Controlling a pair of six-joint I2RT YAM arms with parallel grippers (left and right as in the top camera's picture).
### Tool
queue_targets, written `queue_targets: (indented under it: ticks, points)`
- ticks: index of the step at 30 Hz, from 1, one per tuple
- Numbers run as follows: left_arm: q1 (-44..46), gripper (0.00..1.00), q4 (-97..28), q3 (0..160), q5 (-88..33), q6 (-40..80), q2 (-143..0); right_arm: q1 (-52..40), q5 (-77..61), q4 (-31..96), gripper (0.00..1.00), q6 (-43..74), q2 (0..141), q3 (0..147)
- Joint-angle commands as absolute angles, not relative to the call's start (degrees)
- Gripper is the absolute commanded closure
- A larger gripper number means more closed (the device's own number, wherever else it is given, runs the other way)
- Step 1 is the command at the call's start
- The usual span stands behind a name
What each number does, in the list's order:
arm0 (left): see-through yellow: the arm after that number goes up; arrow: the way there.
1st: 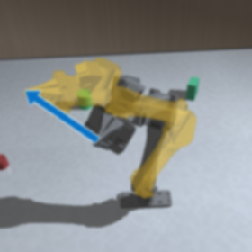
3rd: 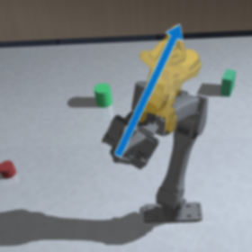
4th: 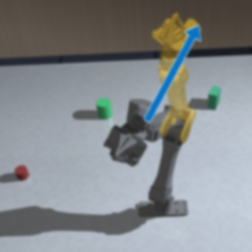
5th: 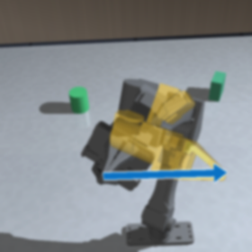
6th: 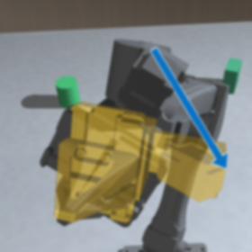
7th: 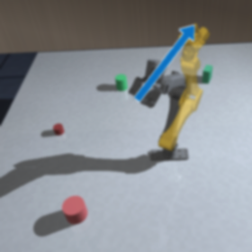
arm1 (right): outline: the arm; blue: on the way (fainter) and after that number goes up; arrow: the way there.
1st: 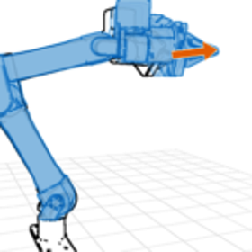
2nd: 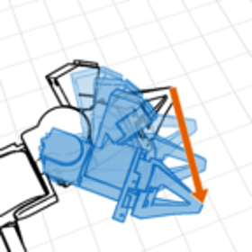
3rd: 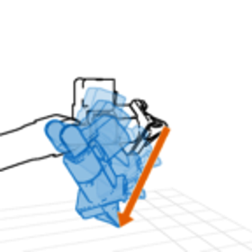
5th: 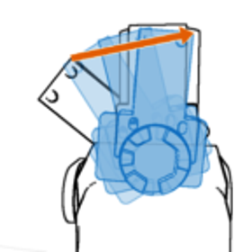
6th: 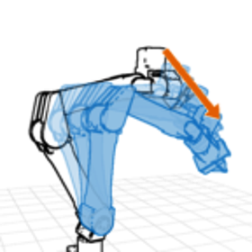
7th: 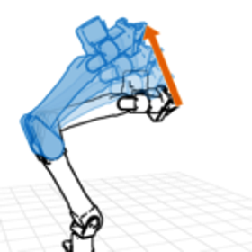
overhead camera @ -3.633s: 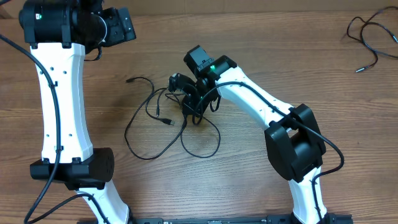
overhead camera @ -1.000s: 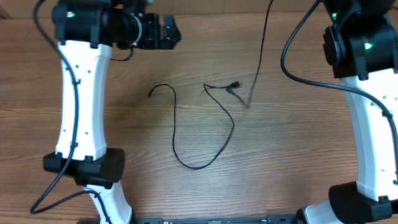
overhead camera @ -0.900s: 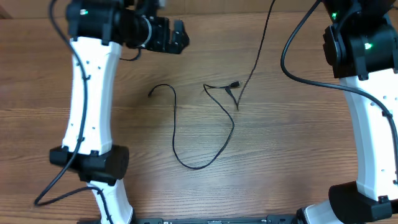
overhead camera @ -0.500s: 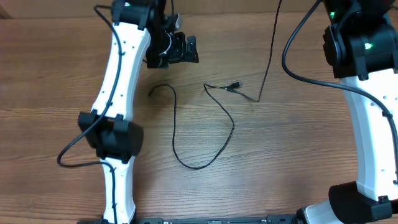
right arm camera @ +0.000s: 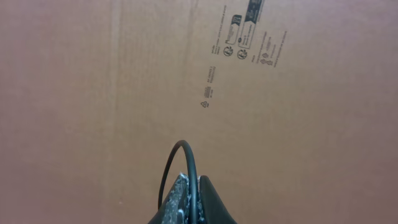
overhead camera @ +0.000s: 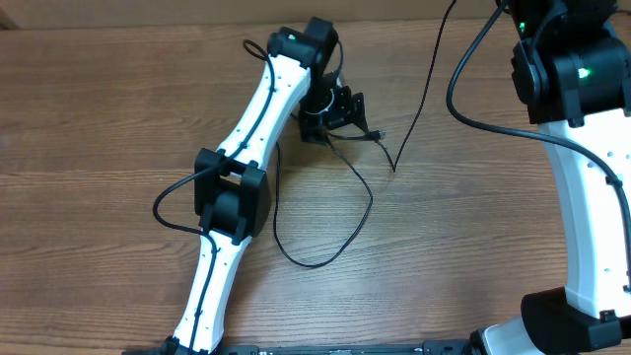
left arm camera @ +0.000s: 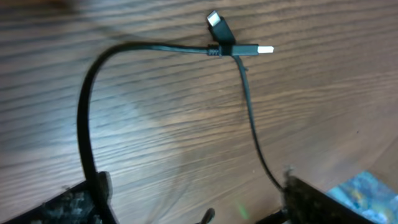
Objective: Untangle cables
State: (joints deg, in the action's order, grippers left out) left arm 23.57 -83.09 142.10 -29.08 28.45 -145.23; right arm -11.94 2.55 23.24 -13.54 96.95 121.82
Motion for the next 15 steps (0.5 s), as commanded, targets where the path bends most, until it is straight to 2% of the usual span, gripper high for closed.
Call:
queue_targets:
  ticks: [1, 5, 6, 7, 8, 15]
  points:
    - [24.8, 0.16, -82.4, 142.1, -29.8, 29.9, -147.3, -11.8, 4.9, 23.4, 0.96, -13.4, 96.2, 123.0]
    - [25.3, 0.19, -82.4, 142.1, -29.2, 29.7, -148.1, -11.8, 5.5, 23.7, 0.96, -13.4, 96.2, 123.0]
    - [25.4, 0.28, -82.4, 142.1, -28.8, 29.7, -148.2, -11.8, 5.5, 23.7, 0.96, -13.4, 96.2, 123.0]
    - [25.5, 0.46, -82.4, 142.1, -28.1, 29.7, -148.5, -11.8, 5.5, 23.8, 0.96, -13.4, 96.2, 123.0]
    - [25.5, 0.96, -82.5, 142.1, -27.4, 29.6, -148.6, -11.8, 5.5, 23.9, 0.96, -13.4, 96.2, 123.0]
    - [24.0, 0.96, -85.6, 142.3, -20.1, 28.3, -148.1, -11.4, 5.6, 24.5, 0.96, -13.4, 96.2, 123.0]
